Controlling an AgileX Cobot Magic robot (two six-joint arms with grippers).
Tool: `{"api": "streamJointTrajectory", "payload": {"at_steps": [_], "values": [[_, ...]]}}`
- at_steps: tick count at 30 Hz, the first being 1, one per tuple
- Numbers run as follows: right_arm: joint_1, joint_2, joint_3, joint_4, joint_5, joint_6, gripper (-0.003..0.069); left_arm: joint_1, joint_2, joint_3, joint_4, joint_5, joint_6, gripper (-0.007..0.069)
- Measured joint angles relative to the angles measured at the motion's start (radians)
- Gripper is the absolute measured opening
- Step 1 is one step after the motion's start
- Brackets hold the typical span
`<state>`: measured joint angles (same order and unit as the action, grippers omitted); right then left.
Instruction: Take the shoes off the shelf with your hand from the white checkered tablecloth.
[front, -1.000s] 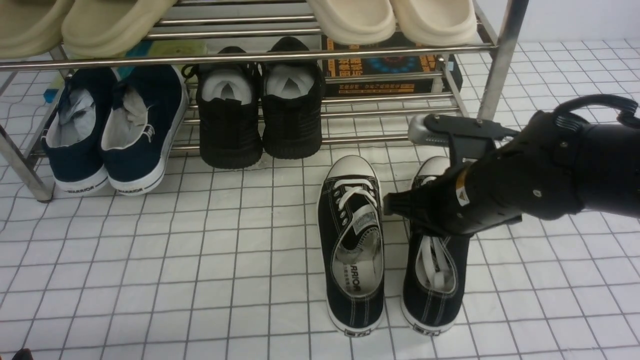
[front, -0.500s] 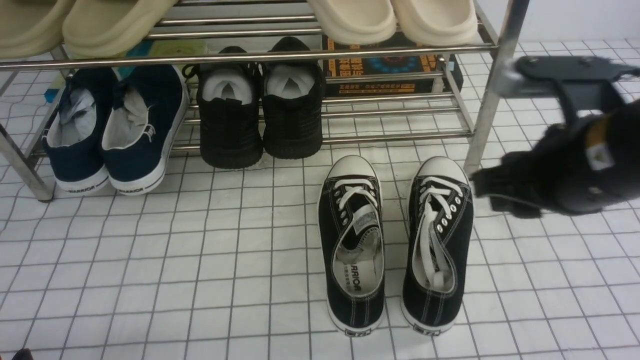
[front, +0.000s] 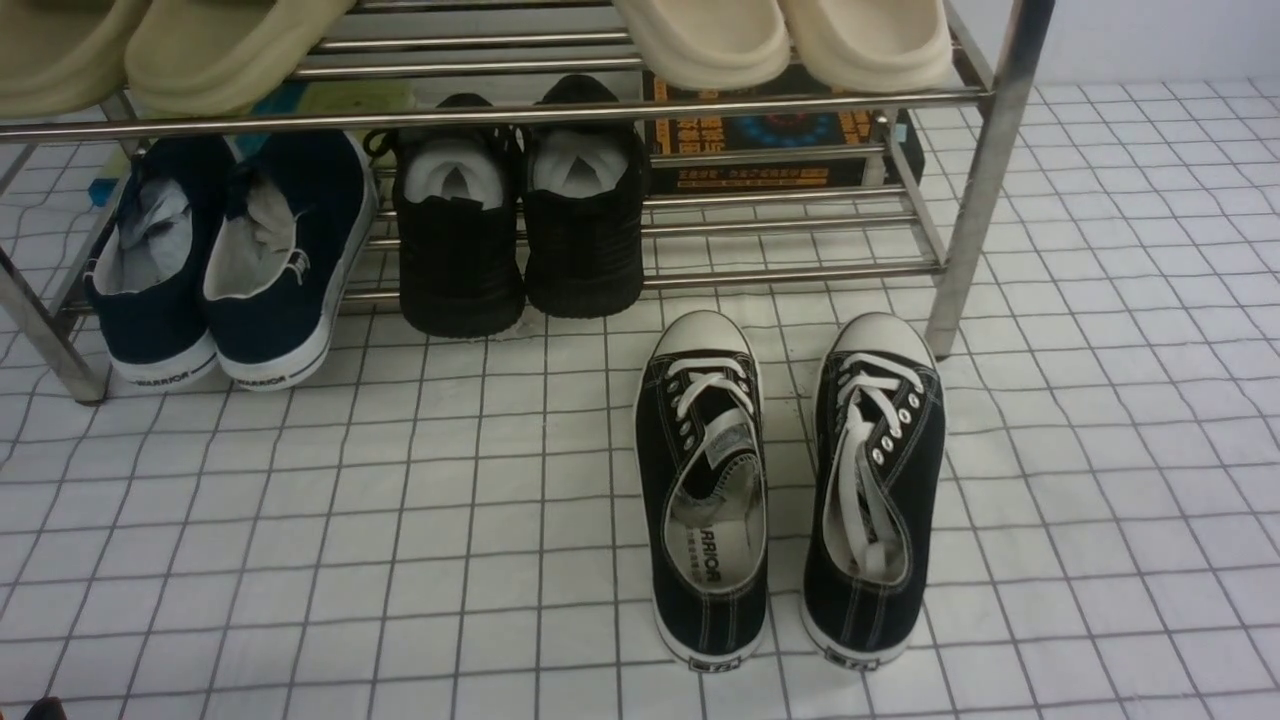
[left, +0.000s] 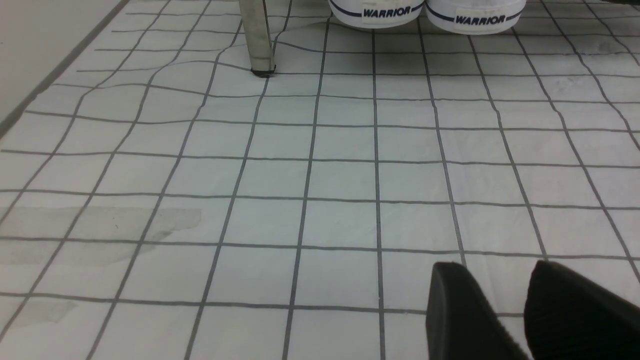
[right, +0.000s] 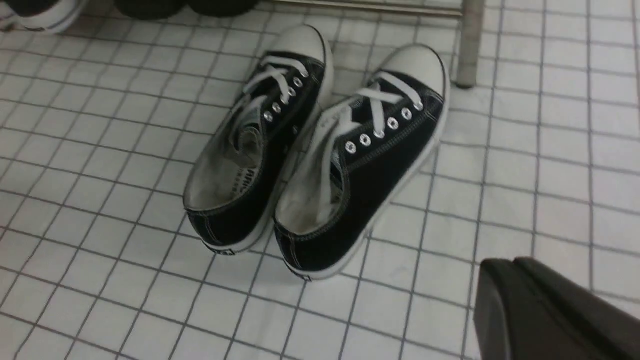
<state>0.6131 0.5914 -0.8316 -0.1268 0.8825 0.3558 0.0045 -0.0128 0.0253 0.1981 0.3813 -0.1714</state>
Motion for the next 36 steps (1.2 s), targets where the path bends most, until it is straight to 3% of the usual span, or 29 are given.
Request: {"api": "streamJointTrajectory", "payload": {"at_steps": [7,11,31,34,36], "values": [[0.000,-0.012,0.287,0.046,-0.442,-0.111,-0.0016,0.000,0.000,0.000,0.000,0.000,0.000,0.0240],[0.000,-0.012,0.316,0.047,-0.549,-0.115,-0.0016,0.000,0.000,0.000,0.000,0.000,0.000,0.0240],[0.000,-0.012,0.317,0.074,-0.571,-0.127,-0.0004,0.000,0.000,0.000,0.000,0.000,0.000,0.0240],[0.000,-0.016,0.318,0.111,-0.571,-0.178,-0.0002,0.000,0.000,0.000,0.000,0.000,0.000,0.0240],[-0.019,-0.053,0.347,0.171,-0.574,-0.312,0.0000,0.000,0.000,0.000,0.000,0.000,0.000,0.0240]]}}
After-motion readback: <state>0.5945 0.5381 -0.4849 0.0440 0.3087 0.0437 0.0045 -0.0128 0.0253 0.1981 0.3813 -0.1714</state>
